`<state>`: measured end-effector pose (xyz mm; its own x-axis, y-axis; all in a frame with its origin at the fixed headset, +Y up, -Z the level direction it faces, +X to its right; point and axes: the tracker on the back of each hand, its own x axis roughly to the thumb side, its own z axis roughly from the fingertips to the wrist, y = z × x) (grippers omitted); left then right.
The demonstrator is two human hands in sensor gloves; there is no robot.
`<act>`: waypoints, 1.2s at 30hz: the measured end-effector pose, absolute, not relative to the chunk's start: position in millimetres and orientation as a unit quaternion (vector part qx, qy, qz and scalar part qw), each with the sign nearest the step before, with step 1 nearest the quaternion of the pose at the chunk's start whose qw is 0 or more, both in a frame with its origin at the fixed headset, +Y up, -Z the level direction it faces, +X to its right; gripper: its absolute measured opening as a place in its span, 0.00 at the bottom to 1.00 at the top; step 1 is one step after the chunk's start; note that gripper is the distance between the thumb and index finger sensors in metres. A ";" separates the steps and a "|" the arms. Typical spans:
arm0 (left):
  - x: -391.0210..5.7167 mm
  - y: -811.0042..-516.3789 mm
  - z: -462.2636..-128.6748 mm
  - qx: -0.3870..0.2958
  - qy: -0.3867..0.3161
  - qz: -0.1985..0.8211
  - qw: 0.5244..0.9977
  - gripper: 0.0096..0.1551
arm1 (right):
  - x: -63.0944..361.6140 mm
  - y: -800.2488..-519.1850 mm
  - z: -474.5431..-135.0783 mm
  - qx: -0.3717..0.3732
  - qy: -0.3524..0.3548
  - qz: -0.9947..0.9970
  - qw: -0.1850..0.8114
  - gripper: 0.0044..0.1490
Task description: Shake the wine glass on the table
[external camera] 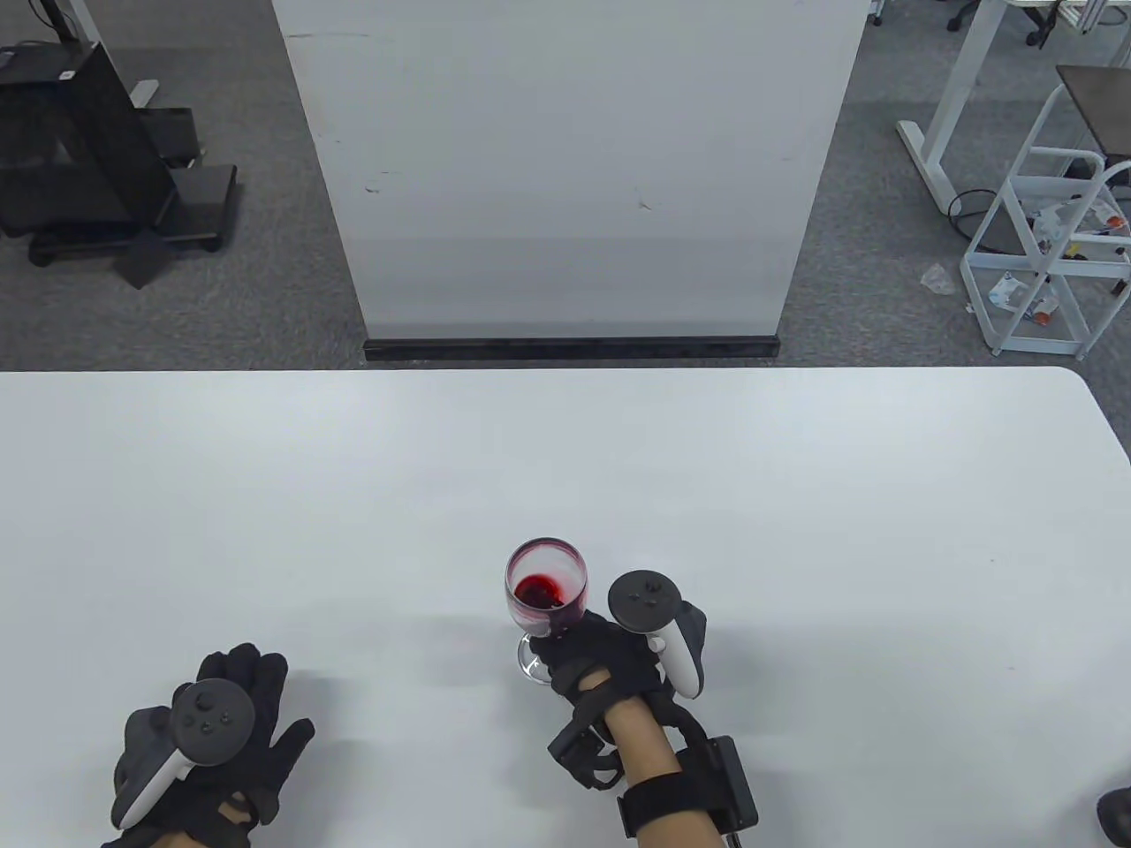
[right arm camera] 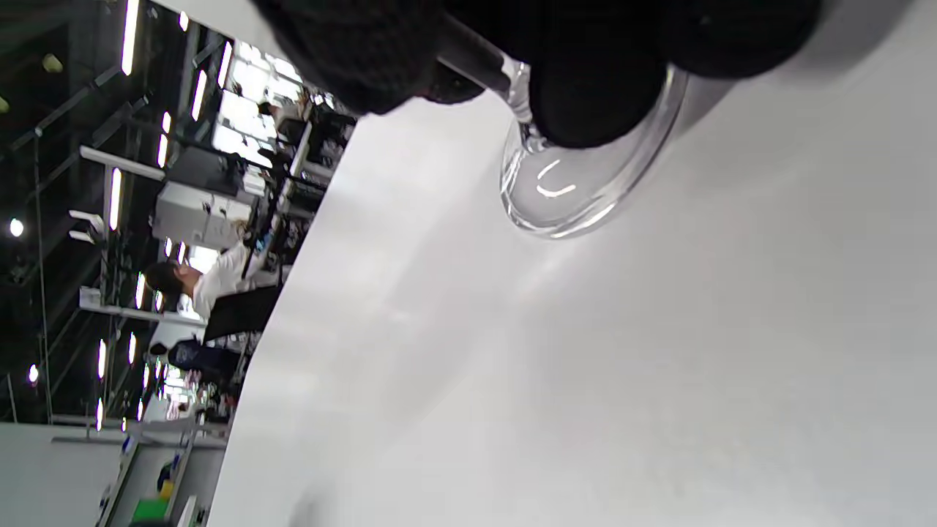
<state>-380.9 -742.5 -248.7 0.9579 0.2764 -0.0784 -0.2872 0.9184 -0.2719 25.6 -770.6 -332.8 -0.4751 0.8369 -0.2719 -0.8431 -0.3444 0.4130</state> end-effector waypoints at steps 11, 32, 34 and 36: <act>-380.3 -743.3 -249.1 -0.145 0.015 0.147 0.978 0.45 | 37.8 -776.0 -332.2 -0.022 0.236 0.816 0.527 0.33; -381.1 -746.0 -249.8 -0.150 0.015 0.146 0.978 0.45 | 28.5 -778.6 -327.5 -0.046 0.194 0.827 0.526 0.33; -381.0 -745.4 -249.2 -0.149 0.015 0.146 0.978 0.45 | 32.9 -775.6 -328.9 -0.038 0.220 0.825 0.520 0.33; -381.0 -744.9 -248.8 -0.146 0.015 0.146 0.978 0.45 | 37.7 -776.4 -329.9 -0.042 0.218 0.823 0.523 0.33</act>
<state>-381.0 -744.9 -248.8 0.9566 0.2823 -0.0715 -0.2909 0.9144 -0.2816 37.7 -776.4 -329.9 -0.4503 0.8420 -0.2970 -0.8787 -0.3589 0.3149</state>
